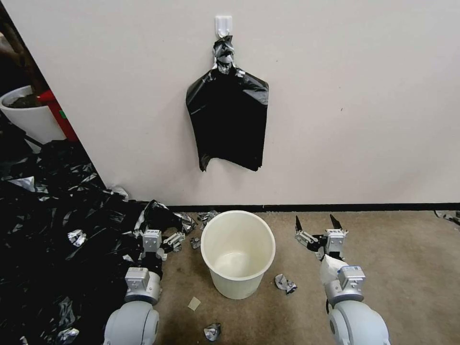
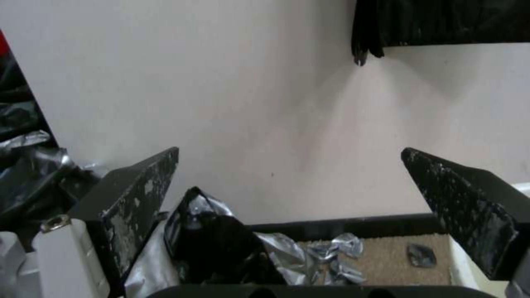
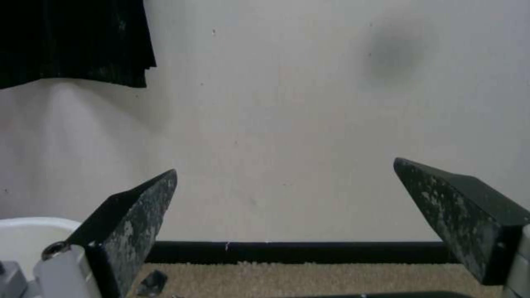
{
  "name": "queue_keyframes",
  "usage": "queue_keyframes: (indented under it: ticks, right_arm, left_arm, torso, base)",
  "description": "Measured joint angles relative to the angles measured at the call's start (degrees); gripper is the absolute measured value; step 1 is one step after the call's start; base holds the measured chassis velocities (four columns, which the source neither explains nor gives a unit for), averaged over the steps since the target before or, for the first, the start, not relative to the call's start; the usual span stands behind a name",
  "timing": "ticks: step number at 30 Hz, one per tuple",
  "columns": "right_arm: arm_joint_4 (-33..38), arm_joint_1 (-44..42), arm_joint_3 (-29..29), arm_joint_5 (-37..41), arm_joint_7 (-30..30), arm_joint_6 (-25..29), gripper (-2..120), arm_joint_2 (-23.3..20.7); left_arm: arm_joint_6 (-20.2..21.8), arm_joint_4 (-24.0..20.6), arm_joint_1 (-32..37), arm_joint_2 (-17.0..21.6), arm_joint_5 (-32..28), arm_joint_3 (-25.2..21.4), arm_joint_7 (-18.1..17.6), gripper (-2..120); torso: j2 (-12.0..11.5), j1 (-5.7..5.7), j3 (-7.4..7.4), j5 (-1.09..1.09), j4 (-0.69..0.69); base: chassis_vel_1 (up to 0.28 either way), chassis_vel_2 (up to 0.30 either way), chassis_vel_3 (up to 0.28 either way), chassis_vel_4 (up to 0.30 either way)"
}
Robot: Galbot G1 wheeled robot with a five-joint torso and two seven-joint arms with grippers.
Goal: Place a trash bag onto the trash bin.
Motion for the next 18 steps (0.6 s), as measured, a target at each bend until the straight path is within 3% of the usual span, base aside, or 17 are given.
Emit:
queue_keyframes:
  ticks: [18]
  right_arm:
    - [0.0,0.0,0.0,0.0,0.0,0.0,100,0.0]
  left_arm:
    - [0.0,0.0,0.0,0.0,0.0,0.0,0.0,100]
  torso:
    - [0.0,0.0,0.0,0.0,0.0]
  base:
    - [0.0,0.0,0.0,0.0]
